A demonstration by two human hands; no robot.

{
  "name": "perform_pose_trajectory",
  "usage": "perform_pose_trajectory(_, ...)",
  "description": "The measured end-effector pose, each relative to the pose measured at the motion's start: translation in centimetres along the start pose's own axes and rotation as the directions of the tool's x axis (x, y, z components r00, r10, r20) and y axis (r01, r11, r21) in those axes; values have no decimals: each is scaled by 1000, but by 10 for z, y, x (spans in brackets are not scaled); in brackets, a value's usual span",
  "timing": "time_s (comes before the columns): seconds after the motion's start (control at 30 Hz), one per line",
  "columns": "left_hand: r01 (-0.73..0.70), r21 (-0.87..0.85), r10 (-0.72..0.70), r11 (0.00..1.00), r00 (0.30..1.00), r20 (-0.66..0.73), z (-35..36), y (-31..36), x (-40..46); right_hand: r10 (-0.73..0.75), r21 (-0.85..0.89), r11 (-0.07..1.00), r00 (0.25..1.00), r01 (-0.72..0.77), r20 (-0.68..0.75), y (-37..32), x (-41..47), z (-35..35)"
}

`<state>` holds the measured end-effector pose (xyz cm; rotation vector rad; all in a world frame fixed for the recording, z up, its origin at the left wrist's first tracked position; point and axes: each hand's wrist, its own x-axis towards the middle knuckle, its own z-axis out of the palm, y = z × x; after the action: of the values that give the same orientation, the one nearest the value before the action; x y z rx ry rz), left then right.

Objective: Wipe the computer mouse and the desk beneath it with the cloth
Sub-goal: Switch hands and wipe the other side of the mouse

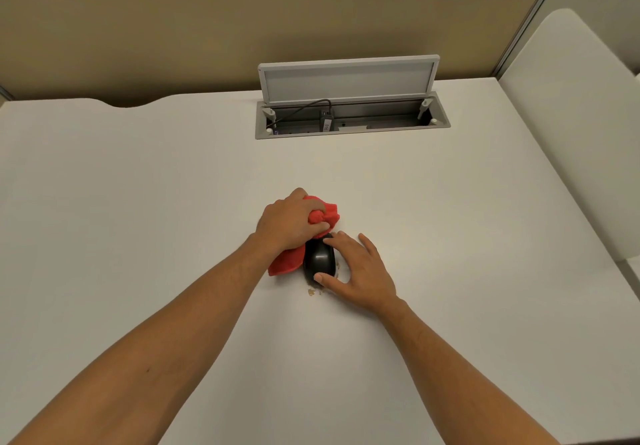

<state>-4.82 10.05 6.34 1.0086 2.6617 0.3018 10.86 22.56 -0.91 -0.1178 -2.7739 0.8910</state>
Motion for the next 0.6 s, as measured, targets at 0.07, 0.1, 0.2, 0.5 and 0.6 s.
perform_pose_trajectory(0.07, -1, -14, 2, 1000, 999, 39, 1, -1, -3, -2, 4, 1000, 1000, 2, -7, 0, 0, 0)
perform_pose_trajectory(0.1, 14, -1, -14, 1000, 1000, 25, 2, -1, -5, -1, 3, 1000, 1000, 1, -5, 0, 0, 0)
perform_pose_trajectory(0.2, 69, 77, -60, 995, 992, -113, 5, -2, -5, 11, 0, 1000, 1000, -11, 9, -1, -1, 0)
perform_pose_trajectory(0.5, 111, -110, -115, 988, 993, -32, 4, -7, -25, 10, 10, 1000, 1000, -10, 14, -1, 0, -1)
perform_pose_trajectory(0.6, 157, -46, -161, 986, 983, -88, 12, -1, -33, 11, 12, 1000, 1000, -11, 14, -2, -1, -1)
